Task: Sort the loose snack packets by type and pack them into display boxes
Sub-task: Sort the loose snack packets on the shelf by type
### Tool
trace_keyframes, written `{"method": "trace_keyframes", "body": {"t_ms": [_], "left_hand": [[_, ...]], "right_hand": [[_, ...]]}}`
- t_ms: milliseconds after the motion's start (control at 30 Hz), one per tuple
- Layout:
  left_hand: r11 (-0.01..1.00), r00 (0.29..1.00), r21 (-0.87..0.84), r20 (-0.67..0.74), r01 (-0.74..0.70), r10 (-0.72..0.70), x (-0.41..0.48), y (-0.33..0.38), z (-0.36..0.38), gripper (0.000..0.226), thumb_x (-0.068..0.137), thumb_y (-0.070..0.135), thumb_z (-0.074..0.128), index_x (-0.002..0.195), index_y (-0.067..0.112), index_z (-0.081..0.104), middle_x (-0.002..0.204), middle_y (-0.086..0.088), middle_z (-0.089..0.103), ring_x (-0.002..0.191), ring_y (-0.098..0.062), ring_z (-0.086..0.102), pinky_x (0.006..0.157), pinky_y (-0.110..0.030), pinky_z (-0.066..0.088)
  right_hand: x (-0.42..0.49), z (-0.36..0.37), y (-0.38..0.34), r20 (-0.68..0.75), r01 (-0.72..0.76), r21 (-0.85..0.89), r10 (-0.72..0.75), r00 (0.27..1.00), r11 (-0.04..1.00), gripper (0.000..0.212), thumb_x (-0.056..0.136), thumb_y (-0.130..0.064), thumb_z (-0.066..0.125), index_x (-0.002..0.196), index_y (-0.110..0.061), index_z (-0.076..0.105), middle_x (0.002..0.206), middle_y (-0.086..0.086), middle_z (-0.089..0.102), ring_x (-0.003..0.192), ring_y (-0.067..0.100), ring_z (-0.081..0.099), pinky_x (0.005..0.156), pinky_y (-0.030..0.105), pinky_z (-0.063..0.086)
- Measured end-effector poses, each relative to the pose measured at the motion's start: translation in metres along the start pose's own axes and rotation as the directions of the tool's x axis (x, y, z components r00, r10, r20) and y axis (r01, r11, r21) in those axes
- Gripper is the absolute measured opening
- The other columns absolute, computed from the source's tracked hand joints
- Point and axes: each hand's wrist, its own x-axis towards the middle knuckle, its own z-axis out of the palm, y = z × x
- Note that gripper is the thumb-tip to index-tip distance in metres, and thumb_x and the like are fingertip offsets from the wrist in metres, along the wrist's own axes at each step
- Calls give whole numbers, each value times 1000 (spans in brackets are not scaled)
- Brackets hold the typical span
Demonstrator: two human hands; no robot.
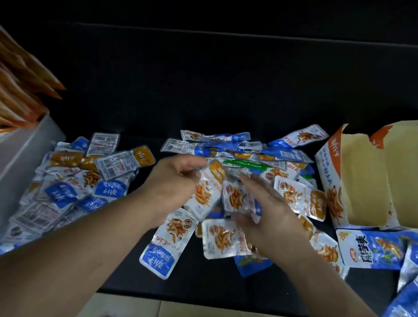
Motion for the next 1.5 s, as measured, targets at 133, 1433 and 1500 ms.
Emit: {"method": "trace_keyframes", "body": {"t_ms": [133,1433,1500], "left_hand": [[1000,996,1,-84,-1,1,0,-1,-17,41,100,3,62,125,34,70,105,8,72,92,-4,71,61,-7,50],[801,824,-361,-133,477,-550,-1,-11,-24,6,90,12,70,91,6,67,77,-15,72,68,-29,70,67,-40,58],[799,810,-446,-234,403,-538,-5,-10,-37,10,90,15,72,89,7,66,82,-16,74,71,-30,70,73,-47,61]], "right_hand": [[4,10,8,-11,-18,-134,17,1000,991,55,89,-32,77,141,-33,60,149,-11,54,139,17,48,110,36,45],[-6,16,-3,30,-190,-95,194,981,977,58,93,-61,57,147,-39,51,159,-20,38,145,8,40,111,32,43],[-8,16,-8,-114,-160,43,164,980,986,48,94,-47,63,138,-28,63,153,-10,48,132,7,52,104,33,49]]}}
